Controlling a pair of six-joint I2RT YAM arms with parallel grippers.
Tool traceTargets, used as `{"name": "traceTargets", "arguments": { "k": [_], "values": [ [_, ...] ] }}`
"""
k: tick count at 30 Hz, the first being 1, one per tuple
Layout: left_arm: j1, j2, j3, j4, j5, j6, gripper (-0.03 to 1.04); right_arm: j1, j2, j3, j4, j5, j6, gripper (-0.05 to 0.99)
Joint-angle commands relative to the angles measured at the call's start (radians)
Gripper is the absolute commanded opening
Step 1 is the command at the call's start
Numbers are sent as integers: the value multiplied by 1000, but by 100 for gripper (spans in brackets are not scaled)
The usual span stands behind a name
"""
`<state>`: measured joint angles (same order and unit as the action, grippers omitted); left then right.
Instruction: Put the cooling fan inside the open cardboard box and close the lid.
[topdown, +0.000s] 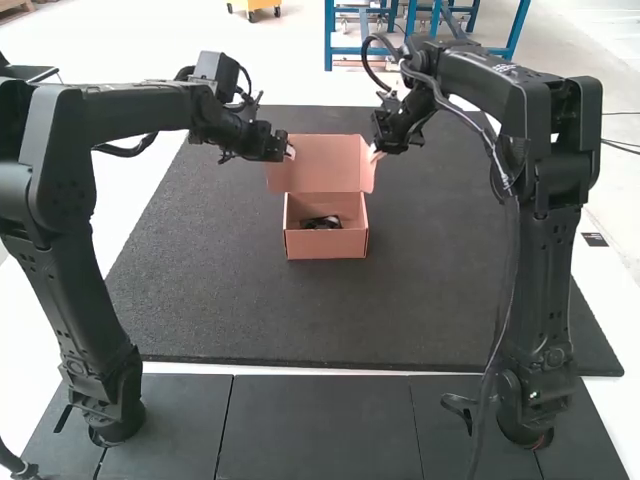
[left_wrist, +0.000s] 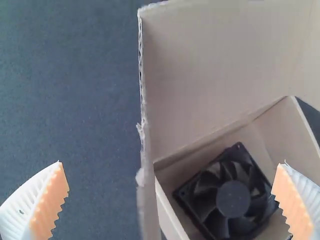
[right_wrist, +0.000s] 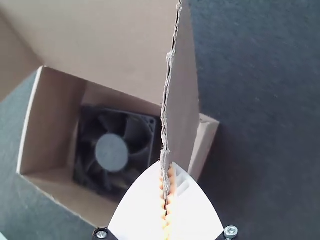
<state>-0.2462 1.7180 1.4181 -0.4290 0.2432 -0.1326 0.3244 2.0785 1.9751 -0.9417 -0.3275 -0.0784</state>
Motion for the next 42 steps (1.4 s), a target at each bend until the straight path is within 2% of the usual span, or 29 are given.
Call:
{"name": "traceTargets", "arguments": {
  "k": [1, 5, 9, 16, 33, 42],
  "values": [
    [81, -107, 30, 38, -15, -33, 96, 16, -46, 22, -11, -16, -6, -1],
    [159, -133, -18, 147, -45, -55, 96, 16, -44, 22, -25, -15, -8, -1],
    [183, -132, -74, 165, -61, -53, 96, 16, -44, 22, -26, -13, -6, -1],
    [177, -97, -120, 145, -71, -38, 96, 19, -46, 24, -28, -16, 3, -1],
    [70, -9, -76, 150, -76, -36, 96, 18, -46, 24, -26, -28, 25, -1],
    [64, 2, -67, 150, -76, -38, 96, 18, -49, 25, -11, -39, 40, -1]
  ]
}}
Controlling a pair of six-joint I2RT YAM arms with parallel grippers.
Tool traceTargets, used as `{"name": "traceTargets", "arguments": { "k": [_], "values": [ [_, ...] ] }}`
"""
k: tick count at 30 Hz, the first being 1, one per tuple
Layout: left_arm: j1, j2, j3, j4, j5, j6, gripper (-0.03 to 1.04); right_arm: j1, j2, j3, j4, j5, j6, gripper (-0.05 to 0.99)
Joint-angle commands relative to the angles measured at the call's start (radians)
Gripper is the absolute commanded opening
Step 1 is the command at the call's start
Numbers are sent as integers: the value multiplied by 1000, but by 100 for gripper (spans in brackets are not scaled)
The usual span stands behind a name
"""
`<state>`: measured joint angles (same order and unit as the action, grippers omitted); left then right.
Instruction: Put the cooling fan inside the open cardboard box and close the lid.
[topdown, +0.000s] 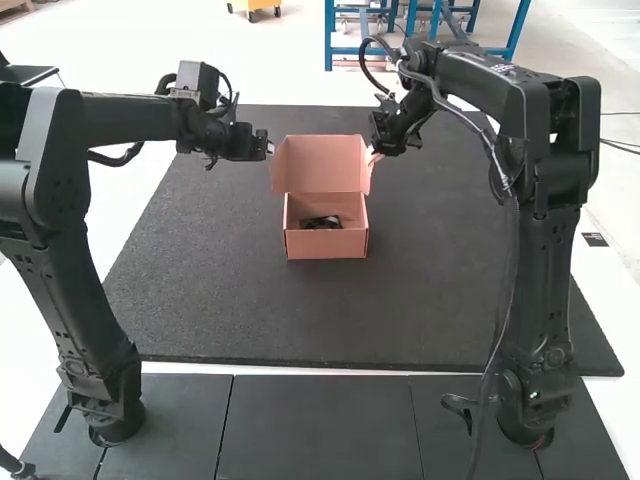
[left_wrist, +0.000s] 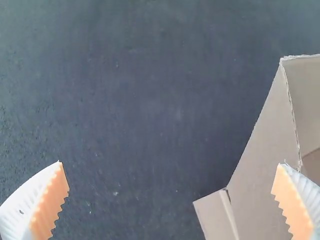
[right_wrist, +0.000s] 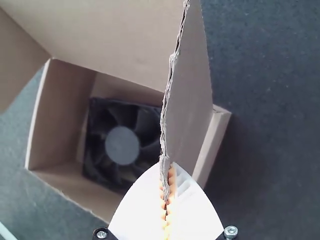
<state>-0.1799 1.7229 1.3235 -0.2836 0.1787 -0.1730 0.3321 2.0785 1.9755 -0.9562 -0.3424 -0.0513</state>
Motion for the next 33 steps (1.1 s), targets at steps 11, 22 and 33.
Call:
{"name": "traceTargets", "arguments": {
  "k": [11, 22, 33],
  "values": [
    [-3, 0, 28, 3, -10, 4, 96, 8, -52, 25, 7, -40, 13, -1],
    [-29, 0, 28, -12, 11, 9, 96, 21, -52, 25, 13, -76, 21, -1],
    [-29, 0, 29, -15, 11, 7, 96, 35, -52, 25, 16, -136, 64, -1]
  ]
}}
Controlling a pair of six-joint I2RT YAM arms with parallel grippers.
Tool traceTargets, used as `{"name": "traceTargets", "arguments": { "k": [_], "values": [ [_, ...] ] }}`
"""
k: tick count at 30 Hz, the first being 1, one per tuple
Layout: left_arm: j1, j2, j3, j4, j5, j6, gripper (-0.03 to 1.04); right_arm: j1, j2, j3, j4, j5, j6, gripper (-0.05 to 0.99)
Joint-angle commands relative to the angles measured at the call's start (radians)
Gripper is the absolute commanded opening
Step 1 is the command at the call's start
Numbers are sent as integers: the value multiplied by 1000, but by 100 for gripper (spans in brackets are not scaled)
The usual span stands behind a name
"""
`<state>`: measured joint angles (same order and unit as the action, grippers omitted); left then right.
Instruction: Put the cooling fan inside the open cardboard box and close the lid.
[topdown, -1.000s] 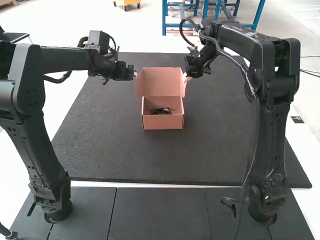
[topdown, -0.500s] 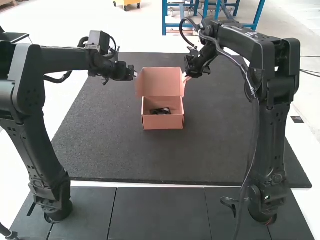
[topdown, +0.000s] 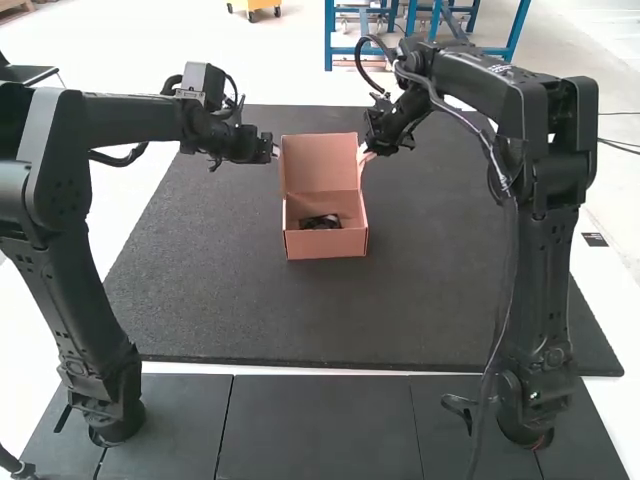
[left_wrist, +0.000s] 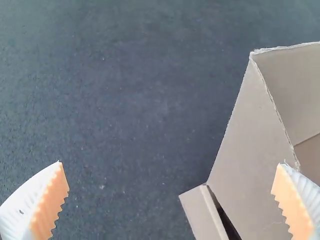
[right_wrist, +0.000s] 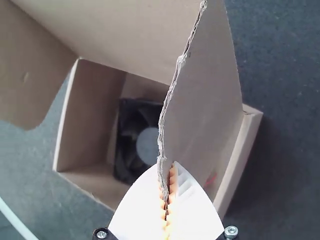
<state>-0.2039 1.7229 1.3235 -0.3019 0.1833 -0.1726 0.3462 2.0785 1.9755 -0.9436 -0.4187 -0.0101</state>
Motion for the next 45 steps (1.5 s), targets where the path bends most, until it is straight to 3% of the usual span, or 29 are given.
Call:
{"name": "traceTargets", "arguments": {
  "k": [1, 13, 23, 36, 45],
  "values": [
    [-5, 0, 29, 3, 7, 7, 96, 22, -52, 23, 3, -60, 22, -1],
    [-5, -2, 31, -2, 7, 7, 96, 22, -34, 23, -46, -74, 25, -1],
    [-5, -5, 52, -28, 7, 10, 96, 13, -26, 20, -141, 12, -77, -1],
    [-5, -22, 56, -46, 7, 13, 96, 22, -24, 20, -161, 49, -119, -1],
    [-5, -32, 56, -51, 7, 15, 96, 22, -15, 8, -184, 46, -122, -1]
  ]
}}
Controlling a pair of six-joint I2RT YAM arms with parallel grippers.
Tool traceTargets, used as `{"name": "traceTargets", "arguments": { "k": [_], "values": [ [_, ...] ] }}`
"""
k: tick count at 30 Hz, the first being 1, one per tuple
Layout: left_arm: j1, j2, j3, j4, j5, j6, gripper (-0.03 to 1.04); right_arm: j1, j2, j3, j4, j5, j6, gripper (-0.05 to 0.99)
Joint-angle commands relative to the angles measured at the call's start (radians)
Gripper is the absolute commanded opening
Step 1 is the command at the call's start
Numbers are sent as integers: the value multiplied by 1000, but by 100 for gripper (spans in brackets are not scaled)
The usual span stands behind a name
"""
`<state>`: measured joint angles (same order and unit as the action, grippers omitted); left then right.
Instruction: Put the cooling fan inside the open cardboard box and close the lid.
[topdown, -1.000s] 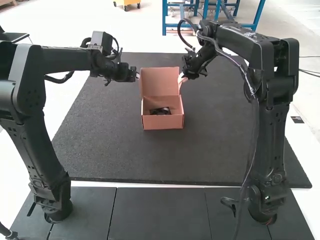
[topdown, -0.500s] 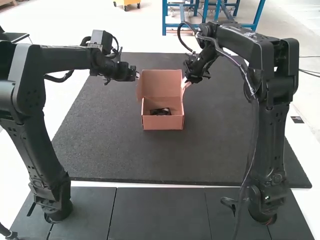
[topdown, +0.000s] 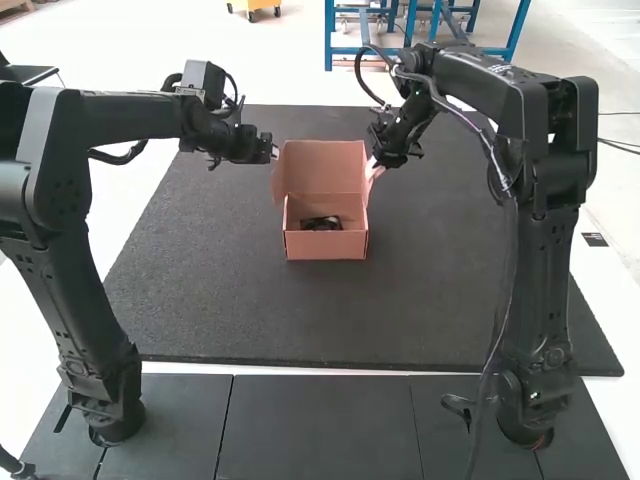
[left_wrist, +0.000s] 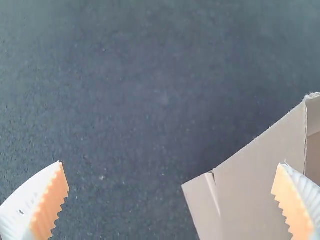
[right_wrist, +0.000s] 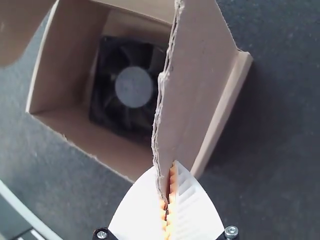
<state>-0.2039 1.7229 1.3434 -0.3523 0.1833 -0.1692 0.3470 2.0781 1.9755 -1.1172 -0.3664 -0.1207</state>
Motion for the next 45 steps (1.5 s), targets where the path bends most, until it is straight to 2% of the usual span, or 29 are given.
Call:
{"name": "traceTargets", "arguments": {
  "k": [1, 11, 22, 30, 35, 45],
  "values": [
    [-5, -34, 37, -2, 8, 11, 96, 21, -13, 10, -9, -6, -11, -1],
    [-22, -36, 51, -30, 88, 17, 96, 21, 2, 17, -7, -9, -4, -1],
    [-37, -31, 48, -33, 94, 28, 96, 35, 23, 3, -44, -26, -27, -1],
    [-37, -36, 51, -71, 93, 37, 96, 35, 27, -26, -69, 17, -50, -1],
    [-32, -43, 60, -108, 93, 59, 96, 37, 27, -33, -72, 44, -66, -1],
    [-29, -48, 62, -175, 91, 97, 96, 37, 30, -66, -92, 66, -86, -1]
  ]
}}
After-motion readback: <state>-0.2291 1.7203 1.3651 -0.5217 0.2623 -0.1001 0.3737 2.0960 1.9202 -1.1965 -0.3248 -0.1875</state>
